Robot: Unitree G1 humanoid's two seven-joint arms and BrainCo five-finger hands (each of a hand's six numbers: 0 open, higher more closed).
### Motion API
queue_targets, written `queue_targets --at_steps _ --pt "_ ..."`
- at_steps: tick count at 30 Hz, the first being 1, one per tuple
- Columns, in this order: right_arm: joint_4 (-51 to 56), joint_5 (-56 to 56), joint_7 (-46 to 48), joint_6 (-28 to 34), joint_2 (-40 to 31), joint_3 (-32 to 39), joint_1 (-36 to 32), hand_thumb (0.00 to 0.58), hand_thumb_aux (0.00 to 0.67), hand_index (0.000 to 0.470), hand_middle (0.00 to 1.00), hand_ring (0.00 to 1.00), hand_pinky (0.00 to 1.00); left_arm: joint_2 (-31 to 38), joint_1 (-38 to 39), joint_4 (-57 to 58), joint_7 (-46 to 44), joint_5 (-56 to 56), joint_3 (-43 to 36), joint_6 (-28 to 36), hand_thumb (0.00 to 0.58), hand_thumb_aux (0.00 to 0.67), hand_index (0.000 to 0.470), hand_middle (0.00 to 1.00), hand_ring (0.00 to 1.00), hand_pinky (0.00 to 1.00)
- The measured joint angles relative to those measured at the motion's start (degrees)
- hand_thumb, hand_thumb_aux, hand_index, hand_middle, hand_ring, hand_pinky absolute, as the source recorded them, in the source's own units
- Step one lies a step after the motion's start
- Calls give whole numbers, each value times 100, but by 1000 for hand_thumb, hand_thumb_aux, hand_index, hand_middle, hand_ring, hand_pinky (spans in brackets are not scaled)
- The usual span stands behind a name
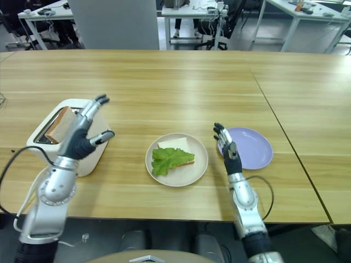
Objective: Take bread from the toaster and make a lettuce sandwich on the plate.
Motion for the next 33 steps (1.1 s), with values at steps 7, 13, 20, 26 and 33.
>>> queue_targets --at_steps 7,13,20,26,33 --pt "52 531 971 -209 640 -363 -11 0 0 0 0 0 0 1299 -539 1126 2 1770 197 704 0 0 0 0 0 0" --pt "-48 648 1360 -139 918 -446 13 0 0 0 0 0 0 1866 -696 1774 -355 2428 232 1361 0 0 0 0 0 0" --pt "-133 640 1523 -59 996 -605 57 0 0 0 0 0 0 2087 -822 2439 -846 2416 155 1632 0 0 0 0 0 0" --pt "-215 633 1619 33 1027 -720 74 0 0 0 0 0 0 1928 -1025 2921 -1047 2032 -252 1531 0 0 0 0 0 0" --pt "-238 599 1664 87 1034 -832 118 0 0 0 0 0 0 1815 -1596 3766 -952 1556 -544 1256 87 53 36 0 0 0"
